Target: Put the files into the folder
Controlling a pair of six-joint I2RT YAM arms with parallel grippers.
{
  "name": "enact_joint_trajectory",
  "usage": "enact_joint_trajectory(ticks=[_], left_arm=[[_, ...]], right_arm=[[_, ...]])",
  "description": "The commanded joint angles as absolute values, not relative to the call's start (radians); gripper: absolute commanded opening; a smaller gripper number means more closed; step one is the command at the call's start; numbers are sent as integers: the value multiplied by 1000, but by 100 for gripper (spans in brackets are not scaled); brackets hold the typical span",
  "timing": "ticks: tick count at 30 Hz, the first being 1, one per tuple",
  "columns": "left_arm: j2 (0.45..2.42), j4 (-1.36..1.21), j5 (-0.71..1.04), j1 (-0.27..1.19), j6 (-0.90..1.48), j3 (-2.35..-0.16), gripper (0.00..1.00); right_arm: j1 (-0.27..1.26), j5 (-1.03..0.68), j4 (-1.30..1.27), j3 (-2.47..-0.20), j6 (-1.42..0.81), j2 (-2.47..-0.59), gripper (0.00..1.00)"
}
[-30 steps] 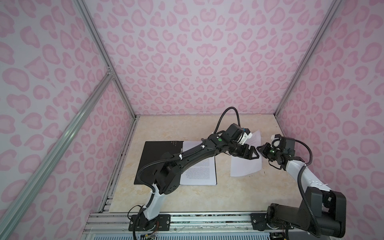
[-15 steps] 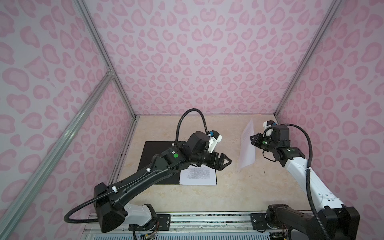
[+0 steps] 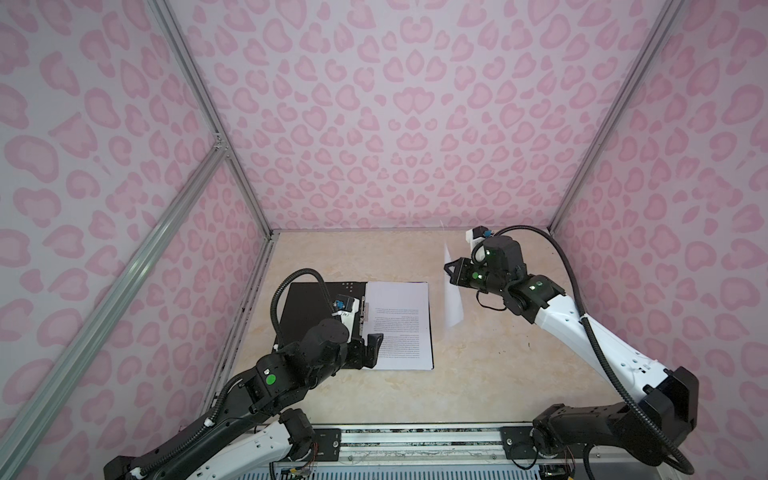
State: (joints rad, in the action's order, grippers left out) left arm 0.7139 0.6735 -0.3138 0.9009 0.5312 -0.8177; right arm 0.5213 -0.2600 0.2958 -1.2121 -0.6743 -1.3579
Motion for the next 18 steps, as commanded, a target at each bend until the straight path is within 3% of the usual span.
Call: enact_joint_trajectory(ticks=[1,7,13,18], left_arm=[[698,739,-501,898,610,-794,96],[738,790,-532,887,667,-787,96],[797,773,-481,869,676,-796,96],[828,760,-431,854,690,-797,96]], right_arm=[[528,-330,161,-1208,-756,-1386,0],[516,-318,91,-1123,-791,-1388,0],[520,-314,-194,-874,-897,-1460,0],[560,-206,-387,-736,-887,-1580,0]])
